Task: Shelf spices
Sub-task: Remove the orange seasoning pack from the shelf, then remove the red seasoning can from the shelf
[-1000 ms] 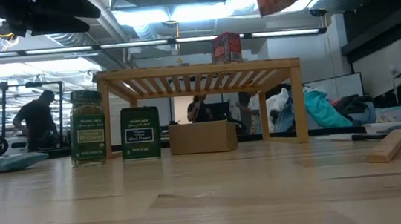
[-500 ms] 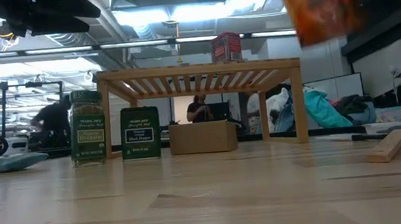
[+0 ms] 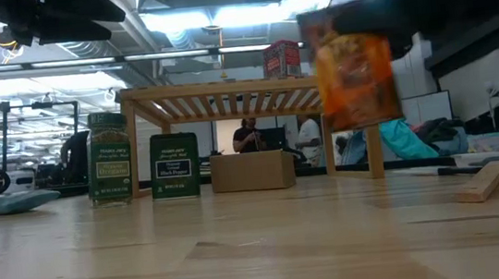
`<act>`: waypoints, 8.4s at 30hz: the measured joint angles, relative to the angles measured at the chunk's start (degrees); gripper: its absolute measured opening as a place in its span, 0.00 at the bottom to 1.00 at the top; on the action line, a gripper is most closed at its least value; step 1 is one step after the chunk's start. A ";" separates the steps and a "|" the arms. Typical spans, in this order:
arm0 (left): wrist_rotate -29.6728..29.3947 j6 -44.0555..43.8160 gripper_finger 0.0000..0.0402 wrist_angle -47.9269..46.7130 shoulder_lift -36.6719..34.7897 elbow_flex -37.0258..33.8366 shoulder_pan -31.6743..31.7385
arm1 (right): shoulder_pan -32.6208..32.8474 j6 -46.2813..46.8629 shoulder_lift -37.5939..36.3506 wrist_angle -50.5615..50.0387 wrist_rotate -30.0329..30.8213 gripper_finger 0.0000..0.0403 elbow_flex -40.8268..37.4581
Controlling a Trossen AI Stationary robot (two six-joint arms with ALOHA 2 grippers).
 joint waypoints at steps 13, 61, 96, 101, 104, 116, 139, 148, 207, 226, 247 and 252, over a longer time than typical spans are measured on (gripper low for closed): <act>0.93 0.02 0.75 -0.02 0.00 0.00 -0.01 | -13.86 -6.02 13.50 17.73 -18.15 0.00 0.00; 1.07 0.02 0.75 -0.04 0.00 0.00 0.00 | -20.59 -11.91 18.07 3.29 -19.86 0.23 13.67; 5.29 1.50 0.75 0.56 -0.02 0.02 3.65 | -20.51 -19.29 5.87 -44.56 -11.21 0.23 39.08; 4.75 7.78 0.75 3.09 -0.02 0.02 8.72 | -20.53 -19.28 5.89 -44.22 -11.10 0.23 39.67; 7.81 13.40 0.75 6.28 -0.02 0.00 12.70 | -20.51 -19.28 5.89 -44.30 -10.01 0.23 39.67; 41.59 44.83 0.75 33.26 -0.02 0.00 28.46 | -20.53 -19.28 5.91 -44.31 -1.36 0.23 39.67; 47.50 45.35 0.75 29.45 -0.02 0.02 32.13 | -20.51 -19.23 5.93 -44.25 -6.67 0.23 39.67; 47.47 45.40 0.75 17.53 -0.01 0.01 32.13 | -20.51 -19.26 5.93 -44.16 -1.65 0.23 39.67; 101.47 32.71 0.75 37.28 -35.22 -34.58 63.58 | -20.53 -21.42 5.95 -43.94 3.81 0.23 39.67; 101.66 -0.91 0.75 37.46 -35.06 -34.58 63.58 | -20.52 -21.42 5.95 -43.97 3.76 0.23 39.67; 101.68 0.64 0.75 37.46 -35.06 -34.58 63.58 | -20.53 -20.48 5.93 -45.42 22.35 0.23 39.67; 101.68 0.64 0.75 37.44 -35.06 -34.59 63.58 | -20.53 -18.91 5.71 -49.66 25.53 0.23 39.67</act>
